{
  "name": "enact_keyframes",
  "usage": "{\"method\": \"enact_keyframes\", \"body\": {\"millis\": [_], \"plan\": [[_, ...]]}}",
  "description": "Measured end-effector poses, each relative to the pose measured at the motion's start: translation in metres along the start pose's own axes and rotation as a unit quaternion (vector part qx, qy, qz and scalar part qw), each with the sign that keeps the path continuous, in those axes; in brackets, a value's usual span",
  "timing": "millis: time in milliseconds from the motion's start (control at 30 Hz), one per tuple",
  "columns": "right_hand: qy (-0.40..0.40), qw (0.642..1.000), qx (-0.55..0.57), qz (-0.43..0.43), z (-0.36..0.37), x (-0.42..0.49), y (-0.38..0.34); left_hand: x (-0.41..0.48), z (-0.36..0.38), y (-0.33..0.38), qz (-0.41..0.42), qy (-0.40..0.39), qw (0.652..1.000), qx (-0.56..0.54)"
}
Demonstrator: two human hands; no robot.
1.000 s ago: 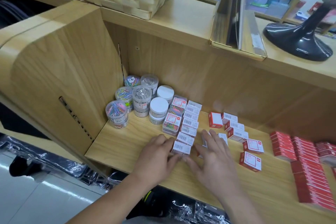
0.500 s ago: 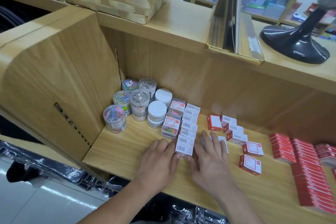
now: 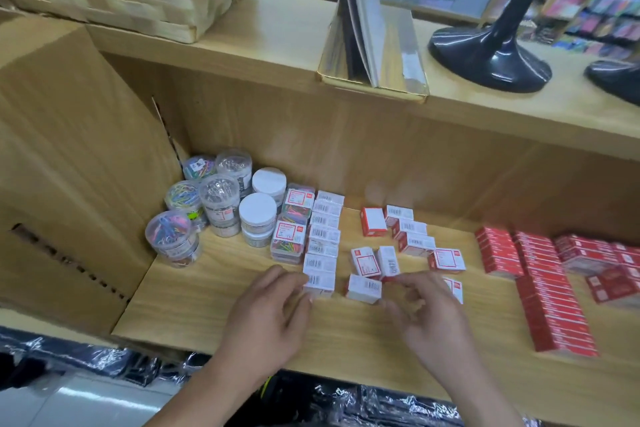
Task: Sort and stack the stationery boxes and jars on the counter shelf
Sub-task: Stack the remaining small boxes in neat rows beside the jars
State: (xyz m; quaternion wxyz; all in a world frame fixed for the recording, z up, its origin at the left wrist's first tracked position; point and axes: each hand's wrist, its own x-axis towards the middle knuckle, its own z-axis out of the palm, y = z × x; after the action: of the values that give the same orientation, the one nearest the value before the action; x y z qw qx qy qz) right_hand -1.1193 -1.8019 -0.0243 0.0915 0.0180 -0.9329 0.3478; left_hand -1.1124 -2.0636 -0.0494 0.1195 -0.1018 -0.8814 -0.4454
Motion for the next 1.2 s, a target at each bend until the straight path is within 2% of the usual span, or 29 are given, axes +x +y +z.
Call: {"method": "enact_keyframes", "body": {"millis": [100,200,433,600,700,800,867,967,1067,1200], "plan": [[-0.054,0.997,0.055,0.018,0.016,-0.005,0.0,0.015,0.015,0.022,0.054,-0.04,0.997,0.024],[-0.054,0.993,0.094,0.049,0.027,-0.003,-0.004,0.031,0.027,0.034,0.097,-0.084,0.988,0.085],[-0.108,0.975,0.173,0.084,0.021,-0.002,-0.008,0.042,0.036,0.032,0.113,-0.166,0.972,0.124],[-0.115,0.95,0.276,0.086,-0.01,-0.003,-0.027,0.036,0.023,0.042,0.103,-0.159,0.982,0.021],[-0.115,0.924,0.344,0.119,-0.03,0.001,-0.046,0.034,0.017,0.043,0.071,-0.08,0.99,-0.097],[-0.139,0.888,0.397,0.186,-0.036,0.008,-0.066,0.029,0.011,0.049,0.068,0.002,0.987,-0.149],[-0.162,0.878,0.402,0.203,-0.032,0.012,-0.075,0.023,0.007,0.058,0.044,0.027,0.979,-0.195],[-0.147,0.882,0.41,0.181,-0.026,0.015,-0.08,0.016,-0.002,0.068,-0.056,0.013,0.944,-0.326],[-0.134,0.892,0.403,0.151,-0.028,0.017,-0.085,0.016,-0.013,0.068,-0.172,0.009,0.904,-0.391],[-0.147,0.902,0.392,0.11,-0.029,0.02,-0.092,0.018,-0.023,0.064,-0.16,0.004,0.917,-0.365]]}}
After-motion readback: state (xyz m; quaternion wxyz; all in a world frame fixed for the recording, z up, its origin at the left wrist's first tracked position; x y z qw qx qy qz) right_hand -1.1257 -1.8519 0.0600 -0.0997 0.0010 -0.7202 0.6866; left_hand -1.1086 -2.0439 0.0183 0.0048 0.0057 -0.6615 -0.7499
